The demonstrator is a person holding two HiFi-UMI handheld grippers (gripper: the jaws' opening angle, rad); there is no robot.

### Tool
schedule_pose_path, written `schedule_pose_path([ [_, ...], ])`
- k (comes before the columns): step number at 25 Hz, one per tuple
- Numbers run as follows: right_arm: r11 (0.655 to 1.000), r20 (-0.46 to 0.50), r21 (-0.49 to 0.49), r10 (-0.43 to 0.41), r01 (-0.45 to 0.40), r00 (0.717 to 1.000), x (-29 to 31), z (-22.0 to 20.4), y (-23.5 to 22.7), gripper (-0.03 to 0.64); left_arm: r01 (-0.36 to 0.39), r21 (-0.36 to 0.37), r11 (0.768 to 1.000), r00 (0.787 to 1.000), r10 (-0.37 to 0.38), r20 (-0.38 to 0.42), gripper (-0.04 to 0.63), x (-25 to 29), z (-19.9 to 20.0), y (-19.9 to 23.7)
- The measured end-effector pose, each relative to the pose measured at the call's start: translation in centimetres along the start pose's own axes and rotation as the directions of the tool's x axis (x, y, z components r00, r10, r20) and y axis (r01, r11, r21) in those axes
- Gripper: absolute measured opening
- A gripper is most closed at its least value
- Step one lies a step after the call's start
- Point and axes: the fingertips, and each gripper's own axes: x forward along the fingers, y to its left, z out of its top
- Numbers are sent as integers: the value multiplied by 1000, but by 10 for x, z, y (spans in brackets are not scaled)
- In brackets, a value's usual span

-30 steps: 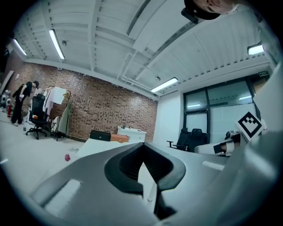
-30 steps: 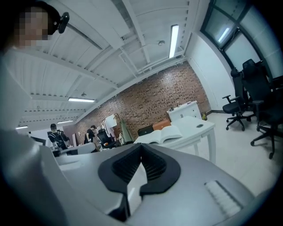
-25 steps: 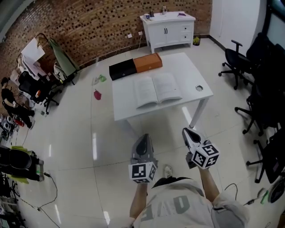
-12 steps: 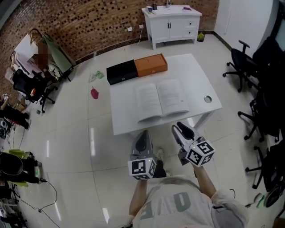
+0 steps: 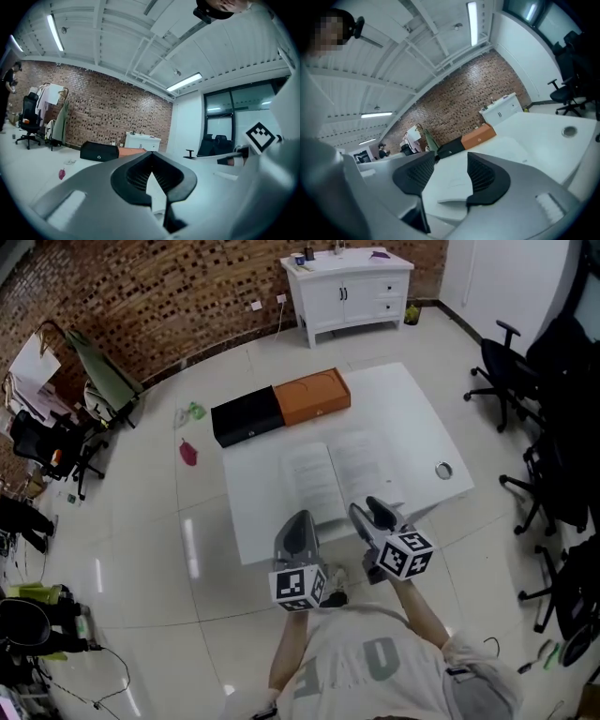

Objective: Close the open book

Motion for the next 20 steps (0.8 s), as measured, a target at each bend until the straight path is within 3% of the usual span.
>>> schedule_pose_path([
  [3,988,-82,99,-112,120,990,6,-48,-43,241,15,-5,1000,998,-16,-55,12,16,-17,5],
  [5,958,-138,228,-144,173,980,3,-80,-71,255,12,3,1000,994,-11,-112,12,22,-34,6],
  [9,821,-129,546,-116,168,985,0,-101,-111,297,27,10,1000,985,-25,-173,12,29,-50,1],
  [12,757,-101,628,-149,179,984,3,-101,-135,299,39,20,999,982,-35,-183,12,34,-53,-2],
  [16,635,-47,756,-192,161,980,6,-101,-157,288,28,26,999,979,-22,-201,12,36,-57,-1],
  [20,594,-44,785,-232,177,972,17,-96,-167,261,7,14,1000,978,-4,-210,12,37,-58,7],
])
